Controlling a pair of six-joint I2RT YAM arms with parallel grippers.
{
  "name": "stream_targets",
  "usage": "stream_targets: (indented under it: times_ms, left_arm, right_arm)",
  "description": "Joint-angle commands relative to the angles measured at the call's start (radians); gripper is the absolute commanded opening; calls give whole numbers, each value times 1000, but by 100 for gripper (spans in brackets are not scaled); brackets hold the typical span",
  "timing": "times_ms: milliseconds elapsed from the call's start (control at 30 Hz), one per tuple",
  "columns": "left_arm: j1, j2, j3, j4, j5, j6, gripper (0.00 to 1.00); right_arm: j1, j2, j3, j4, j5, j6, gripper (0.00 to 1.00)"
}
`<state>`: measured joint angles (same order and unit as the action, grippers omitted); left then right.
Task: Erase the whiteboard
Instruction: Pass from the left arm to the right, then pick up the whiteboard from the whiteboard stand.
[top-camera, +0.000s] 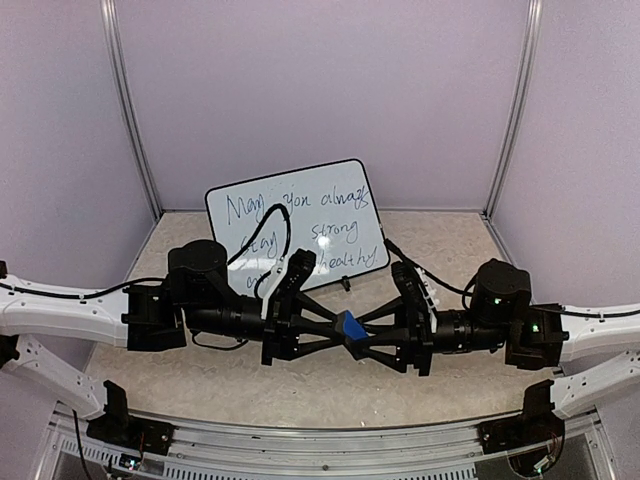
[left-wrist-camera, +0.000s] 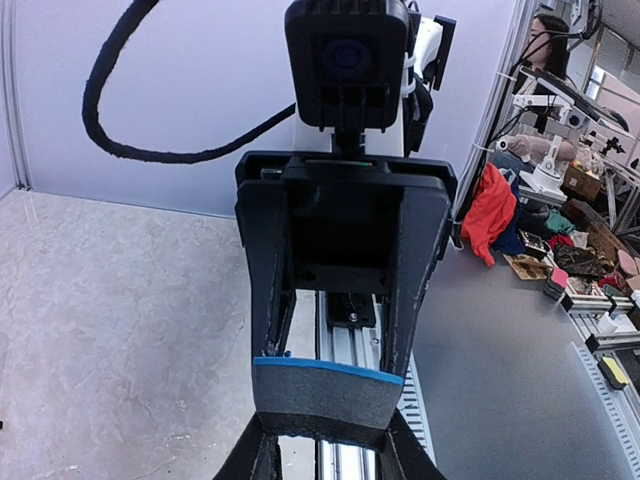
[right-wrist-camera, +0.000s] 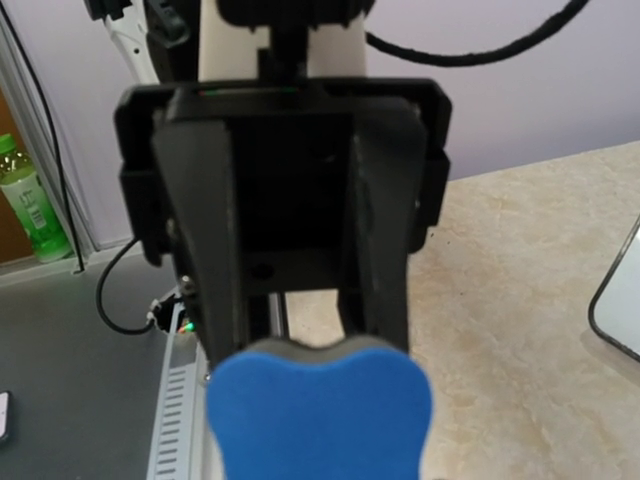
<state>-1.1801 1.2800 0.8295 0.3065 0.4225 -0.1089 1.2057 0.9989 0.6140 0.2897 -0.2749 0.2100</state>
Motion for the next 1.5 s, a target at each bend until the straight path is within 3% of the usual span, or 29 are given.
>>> stream_targets:
  times_ms: [0, 100, 433, 500, 633, 733, 867, 967, 1033, 1267, 1467]
  left_arm:
    - [-6, -17, -11, 22, 6, -5, 27]
    - [-7, -20, -13, 24, 1, -5, 27]
    - [-7, -22, -15, 32, -3, -9, 29]
    - [-7, -25, -15, 31, -11, -11, 43]
    - [-6, -43, -31, 37, -78, -19, 85]
    - [-1, -71, -66, 54, -201, -35, 99]
    - [50, -108, -105, 66, -396, -113, 99]
    - [131, -92, -107, 14, -577, -241, 99]
    - [193, -47, -94, -43, -627, -344, 99]
    - [248, 245, 92, -296, -819, -591, 99]
    - [251, 509, 263, -459, -855, -724, 97]
  right_arm:
    - [-6, -8, -8, 23, -9, 2, 38]
    - [-7, -9, -11, 23, -19, 3, 27]
    - [-8, -9, -20, 41, -36, 8, 26]
    - [-9, -13, -20, 39, -34, 7, 26]
    - [-13, -35, -30, 31, 4, 7, 26]
    - [-28, -61, -35, -2, 85, 17, 23]
    - [-80, -90, -55, -21, 133, 46, 23]
    - [-104, -104, -68, -29, 196, 71, 24]
    - [-112, -102, -63, -56, 272, 84, 24]
    - [-118, -96, -58, -102, 449, 120, 24]
    - [-120, -131, -66, -133, 487, 136, 26]
